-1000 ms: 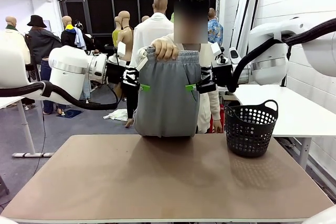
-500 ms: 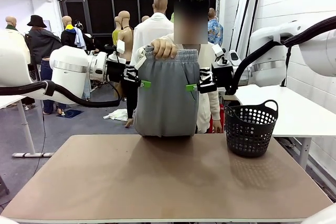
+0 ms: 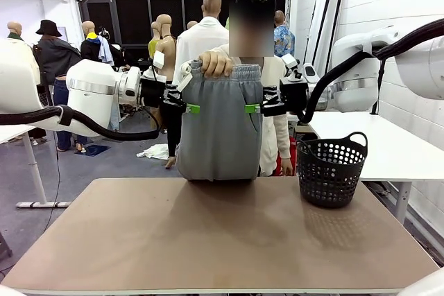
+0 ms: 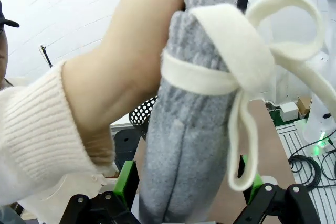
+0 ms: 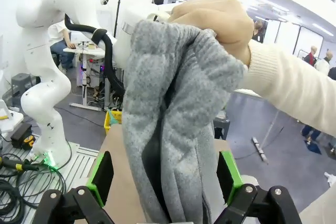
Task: Fold the training pants.
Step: Grab both ends of the Training pants handed by a person.
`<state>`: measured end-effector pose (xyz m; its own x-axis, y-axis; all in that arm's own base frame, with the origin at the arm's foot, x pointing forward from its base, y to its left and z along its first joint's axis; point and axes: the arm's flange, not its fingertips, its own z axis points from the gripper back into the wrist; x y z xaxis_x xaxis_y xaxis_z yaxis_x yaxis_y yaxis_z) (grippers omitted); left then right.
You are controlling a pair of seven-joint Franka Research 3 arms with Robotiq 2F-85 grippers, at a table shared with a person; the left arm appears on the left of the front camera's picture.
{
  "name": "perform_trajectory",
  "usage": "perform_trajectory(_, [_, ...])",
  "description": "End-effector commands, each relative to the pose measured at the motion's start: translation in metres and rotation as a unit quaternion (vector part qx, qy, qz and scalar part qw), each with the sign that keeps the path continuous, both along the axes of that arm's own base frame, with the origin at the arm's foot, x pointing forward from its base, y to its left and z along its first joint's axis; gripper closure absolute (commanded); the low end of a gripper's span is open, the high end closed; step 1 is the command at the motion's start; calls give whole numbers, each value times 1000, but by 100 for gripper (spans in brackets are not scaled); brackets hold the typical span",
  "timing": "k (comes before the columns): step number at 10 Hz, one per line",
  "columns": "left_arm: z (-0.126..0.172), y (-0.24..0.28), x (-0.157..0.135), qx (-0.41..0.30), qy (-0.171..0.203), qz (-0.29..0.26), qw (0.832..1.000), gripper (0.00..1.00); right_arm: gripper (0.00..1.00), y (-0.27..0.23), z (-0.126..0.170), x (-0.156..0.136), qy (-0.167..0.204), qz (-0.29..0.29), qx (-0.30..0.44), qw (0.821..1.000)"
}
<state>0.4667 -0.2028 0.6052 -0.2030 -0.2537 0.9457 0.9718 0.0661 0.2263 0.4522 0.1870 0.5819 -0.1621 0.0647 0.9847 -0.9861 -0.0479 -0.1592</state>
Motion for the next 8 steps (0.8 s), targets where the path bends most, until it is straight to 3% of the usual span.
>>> perform_trajectory(1, [4, 0, 1, -25, 6, -12, 1000, 0, 0, 7, 5, 6, 6, 0, 13, 1000])
perform_trajectory(8, [5, -5, -1, -39, 11, -41, 998, 0, 0, 21, 3, 13, 10, 1, 15, 1000])
